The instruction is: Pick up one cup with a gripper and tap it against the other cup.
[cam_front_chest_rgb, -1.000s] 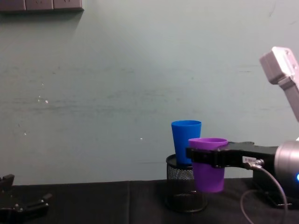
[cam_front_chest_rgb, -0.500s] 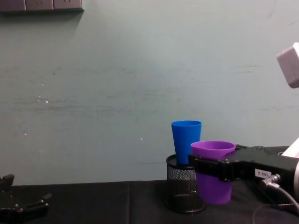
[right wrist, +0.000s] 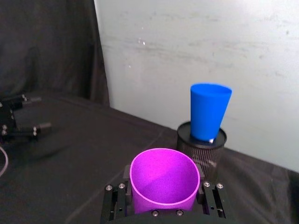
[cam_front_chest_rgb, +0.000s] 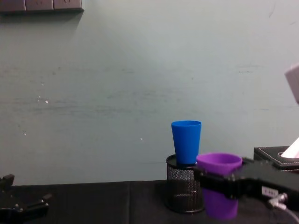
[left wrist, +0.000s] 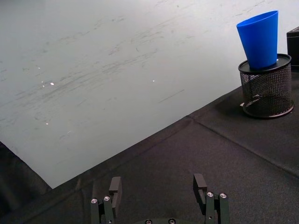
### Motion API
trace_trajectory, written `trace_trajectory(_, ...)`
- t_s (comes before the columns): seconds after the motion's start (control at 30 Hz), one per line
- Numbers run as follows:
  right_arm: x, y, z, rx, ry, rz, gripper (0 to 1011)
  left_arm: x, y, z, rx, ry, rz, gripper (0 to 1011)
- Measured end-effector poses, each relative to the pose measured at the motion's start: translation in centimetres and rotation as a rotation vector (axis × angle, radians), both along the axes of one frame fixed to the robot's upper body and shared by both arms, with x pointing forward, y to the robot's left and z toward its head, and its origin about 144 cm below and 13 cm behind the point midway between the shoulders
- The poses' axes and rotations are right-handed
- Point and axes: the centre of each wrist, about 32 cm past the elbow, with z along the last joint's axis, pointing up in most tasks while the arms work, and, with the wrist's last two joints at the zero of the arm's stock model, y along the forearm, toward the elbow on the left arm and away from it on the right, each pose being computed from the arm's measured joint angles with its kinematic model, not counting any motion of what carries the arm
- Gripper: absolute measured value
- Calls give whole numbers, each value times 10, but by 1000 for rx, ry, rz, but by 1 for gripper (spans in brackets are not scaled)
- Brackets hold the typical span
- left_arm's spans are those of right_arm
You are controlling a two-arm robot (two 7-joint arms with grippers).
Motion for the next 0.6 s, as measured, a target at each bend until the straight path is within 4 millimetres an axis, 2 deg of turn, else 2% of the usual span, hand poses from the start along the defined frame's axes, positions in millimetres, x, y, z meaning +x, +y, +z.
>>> trace_trajectory(0.3, 2, 4, -36, -8, 14, -10, 742, 0, 0, 0, 0, 0, 0, 1000)
trace_trajectory(0.6, 9, 11, -58, -4, 25, -26, 743, 0, 0, 0, 0, 0, 0, 1000)
